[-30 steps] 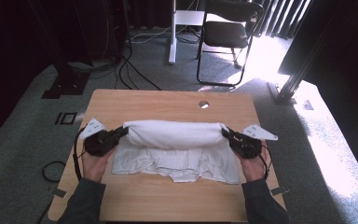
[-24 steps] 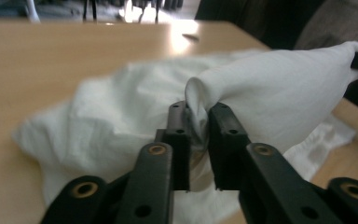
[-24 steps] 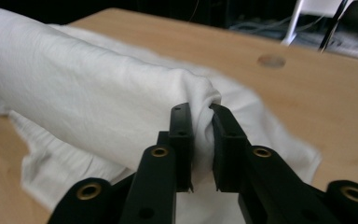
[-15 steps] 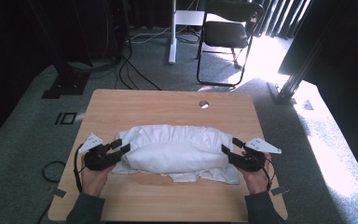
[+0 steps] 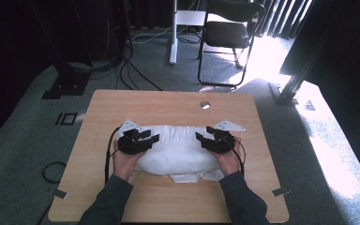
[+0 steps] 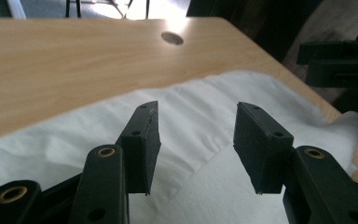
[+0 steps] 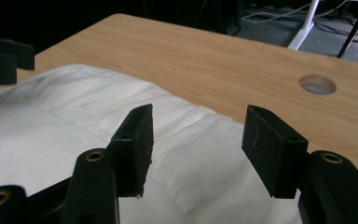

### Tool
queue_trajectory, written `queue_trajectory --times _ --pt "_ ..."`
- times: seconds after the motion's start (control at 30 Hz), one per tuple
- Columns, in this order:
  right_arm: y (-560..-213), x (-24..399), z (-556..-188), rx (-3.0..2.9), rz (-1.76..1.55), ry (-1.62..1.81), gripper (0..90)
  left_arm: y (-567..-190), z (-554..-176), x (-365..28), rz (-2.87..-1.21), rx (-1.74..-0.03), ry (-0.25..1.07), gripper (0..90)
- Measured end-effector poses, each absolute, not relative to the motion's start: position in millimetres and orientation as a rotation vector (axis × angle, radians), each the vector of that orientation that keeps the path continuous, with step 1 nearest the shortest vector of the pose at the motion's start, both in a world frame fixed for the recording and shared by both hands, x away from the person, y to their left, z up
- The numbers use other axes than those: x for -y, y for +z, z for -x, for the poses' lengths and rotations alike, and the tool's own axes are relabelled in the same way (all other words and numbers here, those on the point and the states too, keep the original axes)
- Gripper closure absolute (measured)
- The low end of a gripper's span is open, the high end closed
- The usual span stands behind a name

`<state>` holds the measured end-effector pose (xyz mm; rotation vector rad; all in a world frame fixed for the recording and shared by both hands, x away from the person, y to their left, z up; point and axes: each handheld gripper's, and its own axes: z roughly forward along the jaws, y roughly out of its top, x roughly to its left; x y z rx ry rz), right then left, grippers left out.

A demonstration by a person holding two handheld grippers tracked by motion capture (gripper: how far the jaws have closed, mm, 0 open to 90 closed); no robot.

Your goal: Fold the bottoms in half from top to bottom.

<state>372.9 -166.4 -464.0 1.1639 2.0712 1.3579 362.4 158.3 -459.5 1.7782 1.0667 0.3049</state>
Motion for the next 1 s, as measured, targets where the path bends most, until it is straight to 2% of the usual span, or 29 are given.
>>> queue_trajectory --times 0.27,0.47,1.0 --pt "-505 159 -379 -2.13 -1.237 1.258 42.7 -509 -361 -155 -1.838 -1.117 0.282 51.9" --pt "-524 162 -375 -2.156 -1.274 1.228 41.8 -522 -354 -162 -1.86 -1.093 0.316 52.0" --pt "-538 160 -376 -2.174 -1.295 1.221 40.8 -545 -360 -170 -1.865 -1.117 0.308 51.9"
